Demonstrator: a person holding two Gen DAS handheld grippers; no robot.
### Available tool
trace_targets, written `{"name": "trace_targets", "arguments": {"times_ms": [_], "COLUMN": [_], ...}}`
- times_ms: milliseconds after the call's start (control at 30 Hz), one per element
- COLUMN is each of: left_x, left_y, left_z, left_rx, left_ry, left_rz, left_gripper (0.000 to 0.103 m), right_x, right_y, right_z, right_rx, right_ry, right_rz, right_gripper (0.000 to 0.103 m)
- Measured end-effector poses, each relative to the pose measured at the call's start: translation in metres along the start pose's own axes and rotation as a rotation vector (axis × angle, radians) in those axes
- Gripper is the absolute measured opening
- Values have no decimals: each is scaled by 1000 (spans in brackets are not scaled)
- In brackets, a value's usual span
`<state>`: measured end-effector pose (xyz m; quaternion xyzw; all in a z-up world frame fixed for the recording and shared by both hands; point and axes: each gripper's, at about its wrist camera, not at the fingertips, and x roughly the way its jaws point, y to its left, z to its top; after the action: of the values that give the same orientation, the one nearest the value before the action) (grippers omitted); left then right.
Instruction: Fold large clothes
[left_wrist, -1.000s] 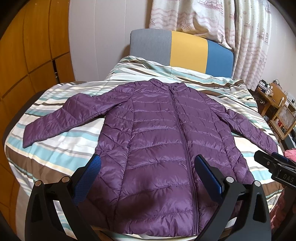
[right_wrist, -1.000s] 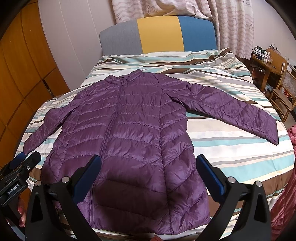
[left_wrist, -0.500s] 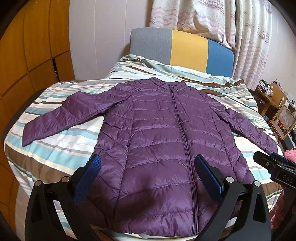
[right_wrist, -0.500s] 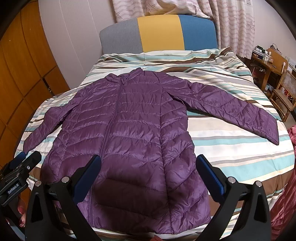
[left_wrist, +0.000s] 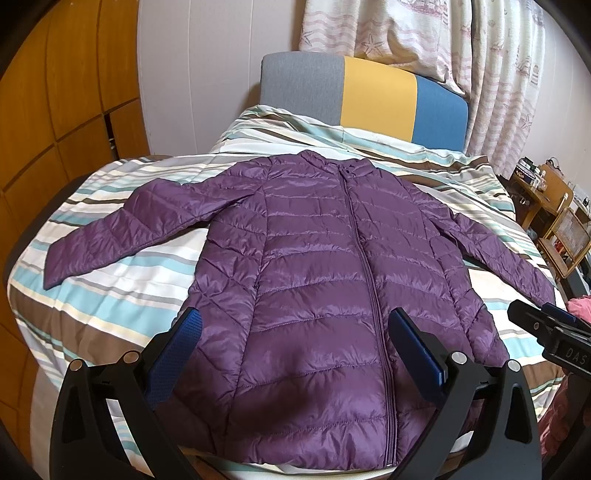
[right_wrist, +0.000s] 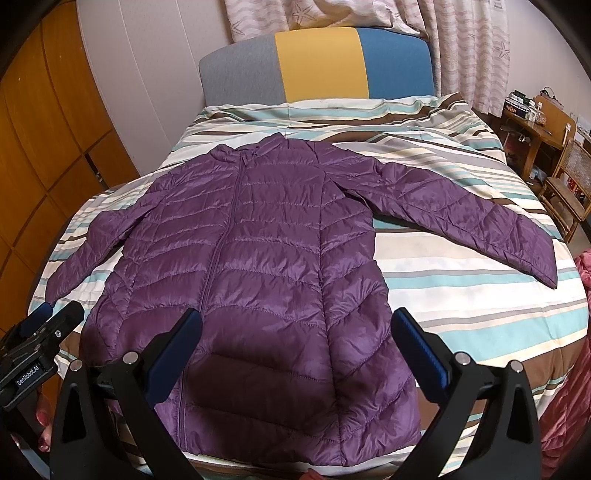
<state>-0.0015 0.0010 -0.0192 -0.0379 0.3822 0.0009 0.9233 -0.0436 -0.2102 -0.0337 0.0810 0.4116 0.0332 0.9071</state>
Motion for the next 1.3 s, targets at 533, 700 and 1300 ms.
{"name": "trace_targets", "arguments": {"times_ms": [533,700,1300], "left_x": [3,4,42], "left_y": [-2,-1,11], "left_z": [0,-1,5], "left_rx": [1,-2,-22], "left_ry": [15,19,95], "left_rz": [2,1,56], "left_gripper": [100,100,100], "right_x": [2,2,26], "right_y": [-1,-1,-53], "right_z": [0,-1,6], "right_rx": [-3,-6,152], "right_ry": [10,11,-45], "right_rz": [-1,2,-2], "right_gripper": [101,101,101]}}
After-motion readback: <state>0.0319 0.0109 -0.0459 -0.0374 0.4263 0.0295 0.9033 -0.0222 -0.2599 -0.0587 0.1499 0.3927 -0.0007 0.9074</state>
